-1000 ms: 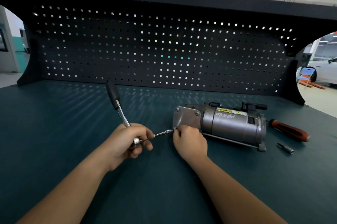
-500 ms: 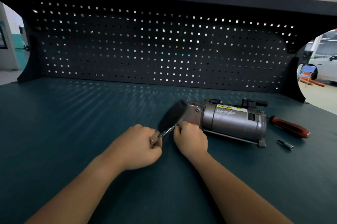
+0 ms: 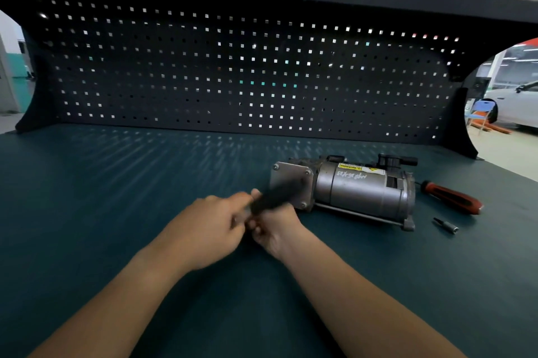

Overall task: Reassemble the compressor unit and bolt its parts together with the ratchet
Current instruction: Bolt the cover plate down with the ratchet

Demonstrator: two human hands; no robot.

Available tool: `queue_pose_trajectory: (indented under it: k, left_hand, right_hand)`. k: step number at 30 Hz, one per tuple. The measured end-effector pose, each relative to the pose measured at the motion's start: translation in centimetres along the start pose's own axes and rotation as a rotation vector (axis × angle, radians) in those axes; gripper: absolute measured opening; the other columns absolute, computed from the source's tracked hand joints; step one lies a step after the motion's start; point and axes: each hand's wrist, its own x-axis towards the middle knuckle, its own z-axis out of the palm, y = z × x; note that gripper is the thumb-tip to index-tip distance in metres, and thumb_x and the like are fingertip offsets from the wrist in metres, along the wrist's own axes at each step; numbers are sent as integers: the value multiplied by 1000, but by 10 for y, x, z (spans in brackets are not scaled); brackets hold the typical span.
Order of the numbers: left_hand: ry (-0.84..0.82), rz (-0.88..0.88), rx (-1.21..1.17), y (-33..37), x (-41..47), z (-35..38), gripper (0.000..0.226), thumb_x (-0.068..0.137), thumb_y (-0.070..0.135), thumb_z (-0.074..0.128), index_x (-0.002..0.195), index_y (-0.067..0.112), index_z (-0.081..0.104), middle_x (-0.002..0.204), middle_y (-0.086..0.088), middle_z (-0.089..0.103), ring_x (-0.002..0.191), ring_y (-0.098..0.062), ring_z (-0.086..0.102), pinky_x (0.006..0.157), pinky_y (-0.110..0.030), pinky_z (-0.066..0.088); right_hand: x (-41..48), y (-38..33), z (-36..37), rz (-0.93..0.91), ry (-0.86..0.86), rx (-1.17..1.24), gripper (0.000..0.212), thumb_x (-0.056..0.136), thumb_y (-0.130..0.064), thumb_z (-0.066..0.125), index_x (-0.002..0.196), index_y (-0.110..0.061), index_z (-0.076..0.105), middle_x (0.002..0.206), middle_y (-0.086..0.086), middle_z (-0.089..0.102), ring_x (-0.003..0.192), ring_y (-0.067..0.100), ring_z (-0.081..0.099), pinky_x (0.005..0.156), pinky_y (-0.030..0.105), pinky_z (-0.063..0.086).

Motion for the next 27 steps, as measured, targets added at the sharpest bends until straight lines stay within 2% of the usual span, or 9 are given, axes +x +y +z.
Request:
queue_pose_trajectory:
  k: [2,5,10,13,16,19,22,24,27]
  left_hand:
    - [-17,97,223,0,-3,-1,31,87,20,44,110,41,47,81,6,64,78,-20,59,72,-34,47]
    - [68,23,12,3,-2,3,27,91,21,45,106,43,48,66,9,56,64,-15,52,60,-29,43]
    - [102,-692,-1200,17,7,9,12,96,19,48,105,13,52,69,-12,69,32,-8,49,34,-15,39]
    - [38,-868,-1799,15,7,4,26,95,21,44,93,-2,56,63,-14,67,26,-3,42,27,-11,34]
    - [0,-765,-1525,22,6,4,21,93,15,45,87,3,61,55,-5,62,27,-4,35,29,-10,27]
    - [61,-407,-624,22,1,9,17,94,12,45,107,16,54,66,0,64,42,-11,49,39,-17,34]
    - [7,13,244,13,-5,19,65,87,20,46,134,41,6,86,9,57,80,-17,60,64,-27,45]
    - [10,80,329,16,-7,18,80,81,16,45,133,47,-7,87,11,54,84,-18,59,66,-29,44]
    - [76,-21,185,9,-3,18,77,82,15,48,138,48,7,79,13,50,81,-16,57,68,-27,44]
  right_hand:
    - [1,1,-1,-21,-2,197,27,94,-6,50,68,-7,46,42,3,51,31,10,49,31,14,36]
    - [4,-2,-3,10,16,192,24,95,2,42,73,-5,48,43,4,52,32,9,49,30,14,35]
    - [6,-9,-3,54,22,208,16,97,-3,42,81,-2,45,48,11,52,22,8,43,26,13,31]
    - [9,-9,-4,98,1,222,6,97,-6,44,95,-1,47,62,15,58,25,10,48,28,14,35]
    - [11,-9,-6,103,-23,130,13,98,-10,43,102,1,49,56,11,56,24,9,44,28,13,33]
    - [11,-8,-15,61,-32,28,16,95,-7,50,80,-1,50,51,10,53,26,9,46,31,14,36]
    - [9,-10,-22,18,-52,-21,23,90,-5,58,67,-1,53,47,7,57,30,9,51,35,13,40]
    - [10,-11,-23,11,-42,-45,24,89,-7,60,66,-3,55,40,2,57,30,7,51,35,12,39]
    - [13,-11,-20,26,-39,-28,20,90,-3,56,71,0,53,40,3,55,31,9,52,33,14,39]
